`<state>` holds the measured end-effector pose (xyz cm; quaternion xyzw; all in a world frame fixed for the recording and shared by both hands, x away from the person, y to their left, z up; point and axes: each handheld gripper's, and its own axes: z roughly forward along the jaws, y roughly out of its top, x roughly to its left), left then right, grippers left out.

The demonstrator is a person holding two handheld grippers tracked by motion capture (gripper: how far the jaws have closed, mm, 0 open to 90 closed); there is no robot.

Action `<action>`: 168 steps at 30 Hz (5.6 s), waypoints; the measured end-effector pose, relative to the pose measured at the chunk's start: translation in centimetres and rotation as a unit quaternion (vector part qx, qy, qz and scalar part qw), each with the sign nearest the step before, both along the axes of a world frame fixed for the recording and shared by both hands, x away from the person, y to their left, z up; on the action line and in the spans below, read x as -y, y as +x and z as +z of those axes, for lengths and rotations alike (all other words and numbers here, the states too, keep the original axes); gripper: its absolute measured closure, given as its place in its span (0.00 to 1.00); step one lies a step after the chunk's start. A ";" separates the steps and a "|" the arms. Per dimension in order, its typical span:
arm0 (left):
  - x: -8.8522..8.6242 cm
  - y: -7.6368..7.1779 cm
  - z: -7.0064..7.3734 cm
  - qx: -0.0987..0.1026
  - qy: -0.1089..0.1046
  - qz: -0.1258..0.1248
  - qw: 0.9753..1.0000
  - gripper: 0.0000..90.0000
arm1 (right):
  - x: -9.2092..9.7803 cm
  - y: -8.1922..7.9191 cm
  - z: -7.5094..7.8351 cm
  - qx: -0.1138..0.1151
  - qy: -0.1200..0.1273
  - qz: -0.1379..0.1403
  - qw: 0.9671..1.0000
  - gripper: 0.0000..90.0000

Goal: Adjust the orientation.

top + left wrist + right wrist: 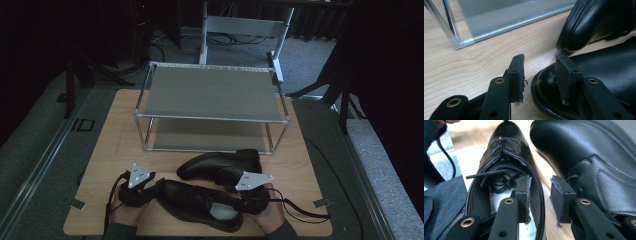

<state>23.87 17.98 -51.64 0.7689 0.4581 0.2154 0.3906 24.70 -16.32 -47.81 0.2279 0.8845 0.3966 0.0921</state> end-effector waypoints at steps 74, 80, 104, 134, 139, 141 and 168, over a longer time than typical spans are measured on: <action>5.6 3.2 0.0 0.029 0.018 -0.064 0.997 0.49 | 10.4 6.0 -2.4 0.065 -0.014 -0.216 0.974 0.35; 6.1 3.5 -0.3 0.025 0.017 -0.076 0.997 0.48 | 9.8 6.0 -2.7 0.054 -0.010 -0.196 0.979 0.33; 5.6 5.2 -0.2 0.015 -0.001 -0.084 0.996 0.49 | 7.0 5.7 -2.7 0.104 -0.083 -0.208 0.969 0.73; 4.1 8.3 0.0 0.036 -0.049 -0.056 0.997 0.51 | 5.8 4.9 1.0 0.052 -0.050 -0.214 0.974 0.79; 3.8 7.7 0.8 0.049 -0.051 -0.061 0.996 0.62 | 5.8 5.7 1.1 0.050 -0.051 -0.210 0.975 0.78; 3.8 7.8 0.9 0.047 -0.042 -0.057 0.996 0.65 | 5.8 6.0 1.0 0.048 -0.051 -0.210 0.975 0.75; 4.0 5.9 1.5 0.029 -0.033 -0.078 0.996 0.79 | 8.3 4.9 1.9 0.016 -0.092 -0.251 0.963 0.90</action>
